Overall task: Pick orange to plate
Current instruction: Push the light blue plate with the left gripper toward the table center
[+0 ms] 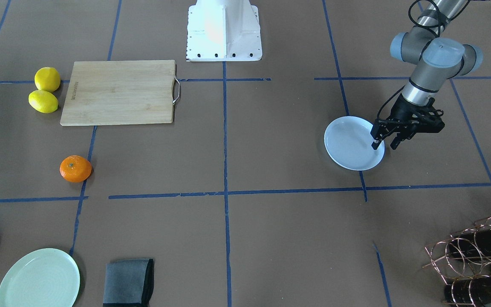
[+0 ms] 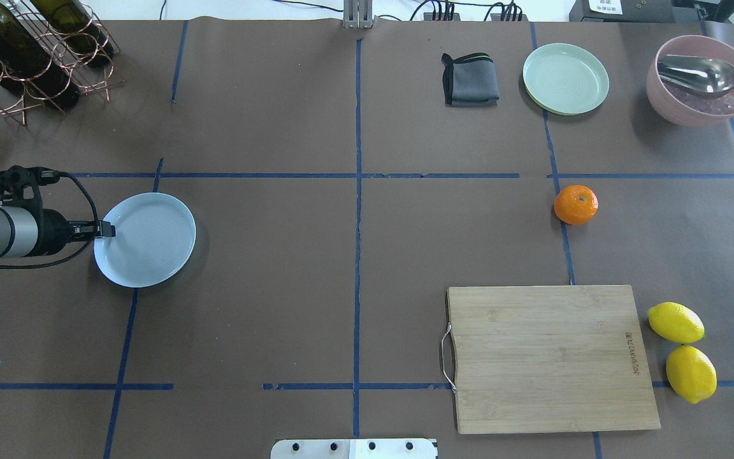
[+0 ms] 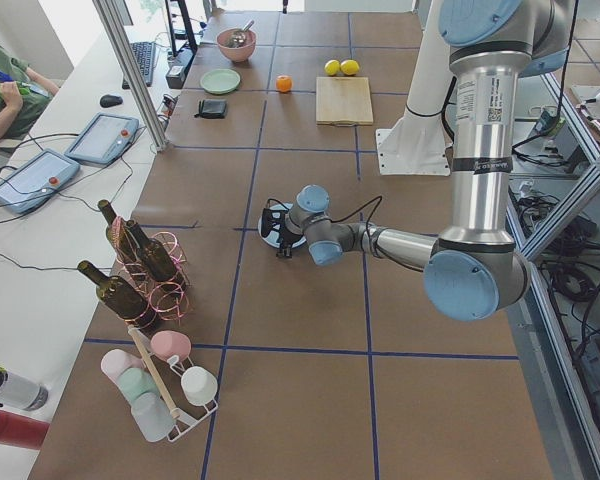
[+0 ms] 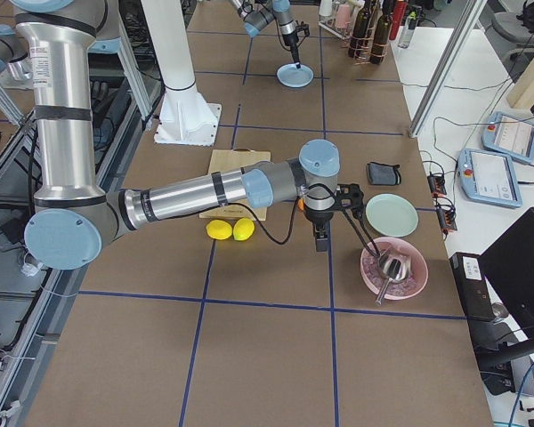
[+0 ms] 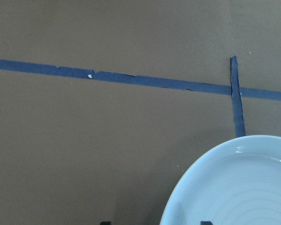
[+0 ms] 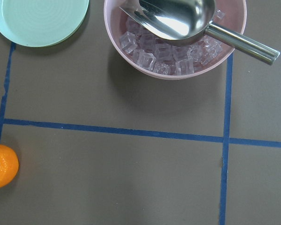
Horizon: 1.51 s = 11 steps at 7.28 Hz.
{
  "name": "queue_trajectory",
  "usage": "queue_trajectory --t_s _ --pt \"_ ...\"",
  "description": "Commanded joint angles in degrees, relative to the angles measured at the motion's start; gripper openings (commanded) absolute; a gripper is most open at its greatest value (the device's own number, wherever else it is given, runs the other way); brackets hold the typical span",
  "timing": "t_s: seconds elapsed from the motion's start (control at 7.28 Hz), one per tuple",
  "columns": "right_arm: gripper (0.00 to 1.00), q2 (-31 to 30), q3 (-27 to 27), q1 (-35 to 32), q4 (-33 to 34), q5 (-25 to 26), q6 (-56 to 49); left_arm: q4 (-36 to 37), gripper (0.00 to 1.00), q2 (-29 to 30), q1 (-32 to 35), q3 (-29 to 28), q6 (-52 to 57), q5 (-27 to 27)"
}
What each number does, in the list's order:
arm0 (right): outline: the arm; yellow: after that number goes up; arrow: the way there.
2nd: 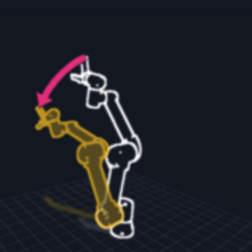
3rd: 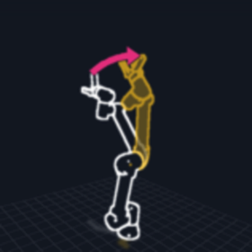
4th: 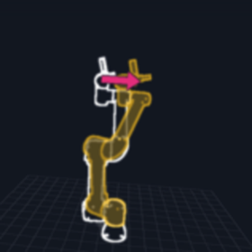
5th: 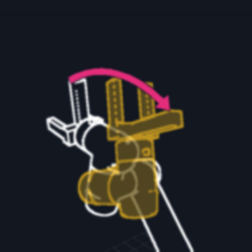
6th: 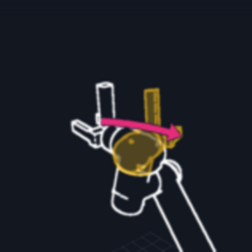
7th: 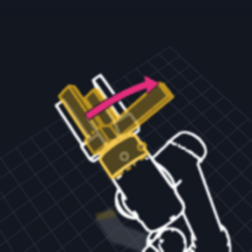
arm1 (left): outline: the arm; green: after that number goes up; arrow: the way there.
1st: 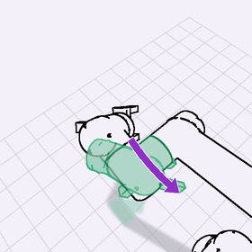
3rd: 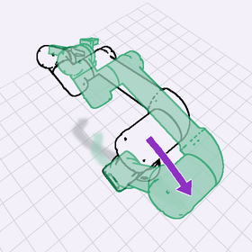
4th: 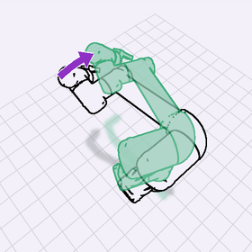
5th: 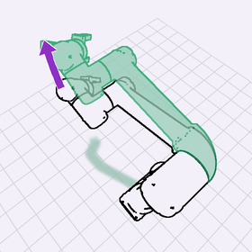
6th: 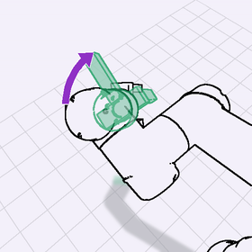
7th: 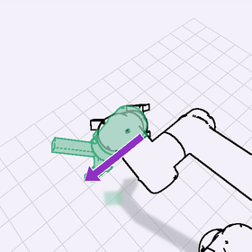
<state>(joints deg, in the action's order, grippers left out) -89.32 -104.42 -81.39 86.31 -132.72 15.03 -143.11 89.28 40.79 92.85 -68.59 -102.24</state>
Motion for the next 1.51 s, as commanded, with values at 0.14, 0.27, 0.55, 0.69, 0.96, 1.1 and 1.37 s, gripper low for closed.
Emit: queue_trajectory --t_s 0.14,0.27,0.55,0.69,0.96,1.1,1.37 --pt "1.0 -0.1 0.0 0.0 0.0 0.0 0.0 0.0 0.0 -0.1 0.1 1.0 0.6 -0.1" --pt "1.0 -0.1 -0.1 0.0 0.0 0.0 0.0 0.0 0.0 0.2 0.1 2.7 0.6 -0.4" --pt "1.0 -0.1 -0.1 0.0 0.0 0.0 0.0 0.7 0.0 5.0 0.1 3.6 -0.2 -0.4" --pt "1.0 -0.1 -0.1 0.0 0.0 0.0 0.1 3.0 0.0 9.2 0.1 3.3 -0.9 -0.4" --pt "1.0 -0.2 0.0 0.0 0.1 0.0 0.1 13.6 0.0 23.0 -1.1 0.4 -11.7 -0.2" --pt "1.0 -0.2 0.1 0.0 0.1 0.0 0.1 18.3 0.0 27.7 -4.6 -0.4 -15.3 0.1" --pt "1.0 -0.4 0.0 0.0 0.1 -0.1 0.1 19.2 0.0 34.2 -9.7 -6.2 -18.5 6.0"
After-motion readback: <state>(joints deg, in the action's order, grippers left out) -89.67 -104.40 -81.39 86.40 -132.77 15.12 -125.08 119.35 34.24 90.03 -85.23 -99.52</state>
